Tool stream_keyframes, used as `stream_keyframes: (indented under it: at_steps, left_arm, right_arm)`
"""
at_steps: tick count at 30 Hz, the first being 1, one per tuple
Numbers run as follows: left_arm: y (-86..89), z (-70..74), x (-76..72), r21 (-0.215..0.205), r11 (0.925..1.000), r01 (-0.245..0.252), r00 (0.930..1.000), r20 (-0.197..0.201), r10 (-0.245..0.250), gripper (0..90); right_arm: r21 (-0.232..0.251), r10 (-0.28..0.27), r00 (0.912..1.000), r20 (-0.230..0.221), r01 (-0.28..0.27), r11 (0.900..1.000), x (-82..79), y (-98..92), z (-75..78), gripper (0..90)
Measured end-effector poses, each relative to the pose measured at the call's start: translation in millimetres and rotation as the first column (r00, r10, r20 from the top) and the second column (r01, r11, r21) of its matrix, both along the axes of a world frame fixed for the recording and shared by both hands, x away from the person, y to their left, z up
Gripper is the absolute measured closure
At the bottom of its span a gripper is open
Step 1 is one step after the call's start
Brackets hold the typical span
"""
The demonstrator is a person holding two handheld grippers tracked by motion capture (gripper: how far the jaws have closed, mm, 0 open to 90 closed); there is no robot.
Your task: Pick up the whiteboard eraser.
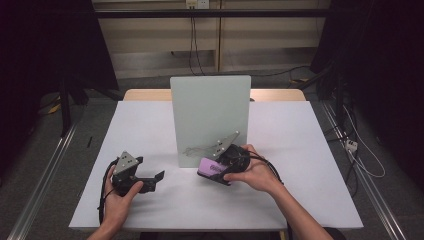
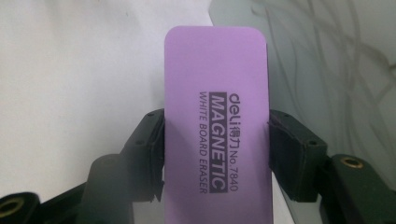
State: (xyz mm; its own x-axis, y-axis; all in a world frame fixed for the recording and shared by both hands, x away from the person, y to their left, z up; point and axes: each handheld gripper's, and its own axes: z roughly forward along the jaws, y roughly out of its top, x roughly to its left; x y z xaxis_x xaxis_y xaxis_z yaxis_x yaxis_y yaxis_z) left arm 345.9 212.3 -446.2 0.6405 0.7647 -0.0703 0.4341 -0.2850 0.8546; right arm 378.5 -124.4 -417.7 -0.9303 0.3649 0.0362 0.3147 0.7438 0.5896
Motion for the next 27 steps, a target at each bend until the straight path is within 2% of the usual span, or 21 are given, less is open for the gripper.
stream_keyframes:
  at_steps: [2,4,6,8,10,12,13,16,17,23,27]
  left_arm:
    - [1.3,0.0,-0.5,0.000,1.0000,-0.004,1.0000,0.001,0.004,5.4]
    - [2.7,-0.7,-0.6,0.001,1.0000,-0.008,1.0000,-0.003,0.008,5.4]
    - [5.1,-1.2,-1.5,0.002,0.9998,-0.021,0.9998,-0.004,0.021,5.4]
    - [7.9,-1.6,-2.6,-0.010,0.9996,-0.026,0.9996,-0.007,0.026,5.4]
    - [10.3,-1.6,-3.2,-0.013,0.9994,-0.033,0.9994,-0.009,0.033,5.4]
    - [11.4,-1.1,-3.5,-0.022,0.9990,-0.038,0.9993,-0.009,0.038,5.4]
    - [12.1,0.1,-3.4,-0.014,0.9992,-0.037,0.9993,-0.003,0.037,5.4]
    - [10.9,1.9,-4.3,-0.018,0.9991,-0.038,0.9993,0.006,0.038,5.4]
    - [10.8,1.9,-4.2,-0.006,0.9995,-0.031,0.9995,0.009,0.031,5.4]
    - [8.6,1.1,-4.6,0.002,0.9998,-0.021,0.9998,0.004,0.021,5.4]
    - [7.5,1.1,-5.4,0.002,0.9997,-0.023,0.9997,0.004,0.023,5.4]
  right_arm:
    - [0.032,-0.006,1.0000,-0.002,0.006,0.999,-0.6,-3.5,-0.7,41.4]
    - [0.035,-0.009,1.0000,0.002,0.009,0.999,-1.4,-5.6,-0.7,41.4]
    - [0.068,-0.006,1.0000,0.003,0.006,0.998,-2.1,-8.0,0.2,41.4]
    - [0.089,-0.015,0.9998,0.015,0.014,0.996,-2.8,-9.8,1.6,41.4]
    - [0.125,-0.035,0.9991,0.025,0.032,0.992,-3.9,-11.5,3.4,41.4]
    - [0.134,-0.041,0.9987,0.029,0.037,0.990,-4.0,-11.6,3.5,41.4]
    - [0.155,-0.054,0.9979,0.036,0.048,0.987,-4.8,-11.6,3.2,41.4]
    - [0.175,-0.066,0.9971,0.039,0.058,0.983,-7.9,-12.3,3.9,41.4]
    - [0.175,-0.066,0.9971,0.039,0.058,0.983,-7.9,-12.3,3.9,41.4]
    - [0.193,-0.123,0.9906,0.058,0.110,0.975,-10.7,-20.5,4.6,41.4]
    - [0.203,-0.138,0.9883,0.065,0.122,0.972,-13.7,-26.4,6.8,41.4]
